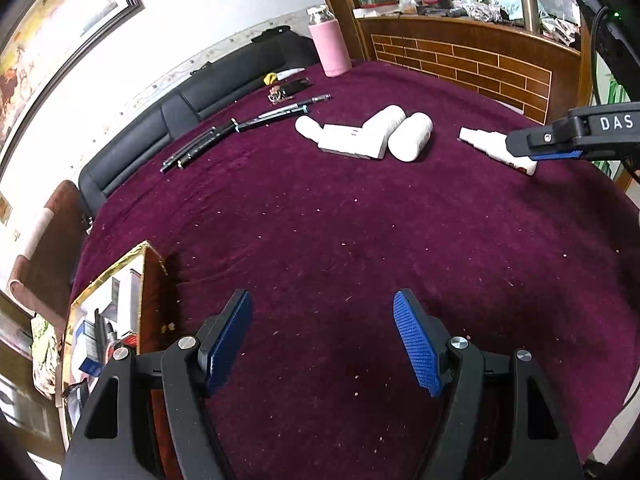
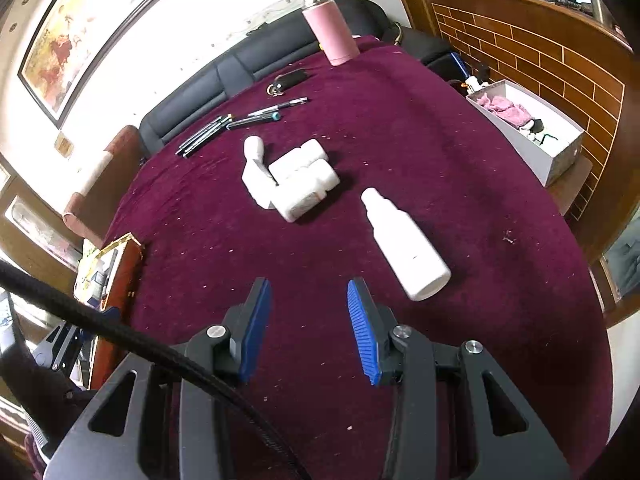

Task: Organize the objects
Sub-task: 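Move the right gripper to the white spray bottle and grasp it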

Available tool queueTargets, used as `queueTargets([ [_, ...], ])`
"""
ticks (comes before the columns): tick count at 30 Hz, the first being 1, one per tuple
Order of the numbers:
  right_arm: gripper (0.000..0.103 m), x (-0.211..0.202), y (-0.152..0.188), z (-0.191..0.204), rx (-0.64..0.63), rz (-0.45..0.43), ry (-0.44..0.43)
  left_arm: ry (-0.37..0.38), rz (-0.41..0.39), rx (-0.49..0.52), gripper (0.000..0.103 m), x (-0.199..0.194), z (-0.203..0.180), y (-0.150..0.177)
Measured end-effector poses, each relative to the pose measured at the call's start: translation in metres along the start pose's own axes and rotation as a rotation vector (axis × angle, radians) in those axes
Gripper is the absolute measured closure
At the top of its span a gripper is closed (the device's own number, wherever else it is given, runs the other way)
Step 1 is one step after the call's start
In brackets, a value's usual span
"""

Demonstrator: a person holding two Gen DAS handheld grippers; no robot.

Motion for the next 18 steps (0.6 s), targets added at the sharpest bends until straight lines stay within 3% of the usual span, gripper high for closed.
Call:
queueTargets([
  [10,0.065,0.008,-0.02,-0.021,-0.004,-0.002,0.04,0.035,0.058,-0.007,0.036,0.028,-0.003,0.004],
  [18,0.065,0.016,-0.04,-0.041,-0.024,-0.02,0.111,0.096,0.102,-0.068,0.033,0.049,-0.001,0.013],
])
Point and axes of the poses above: each gripper's, at about its wrist camera, not at the fingertips, and x roughly the way its jaws point, z to its left, y to its underside, the point moved 7 cm from there along x, roughly the way its jaws point, and after that the axes turned 8 degrees about -z, right-handed, at the moved point
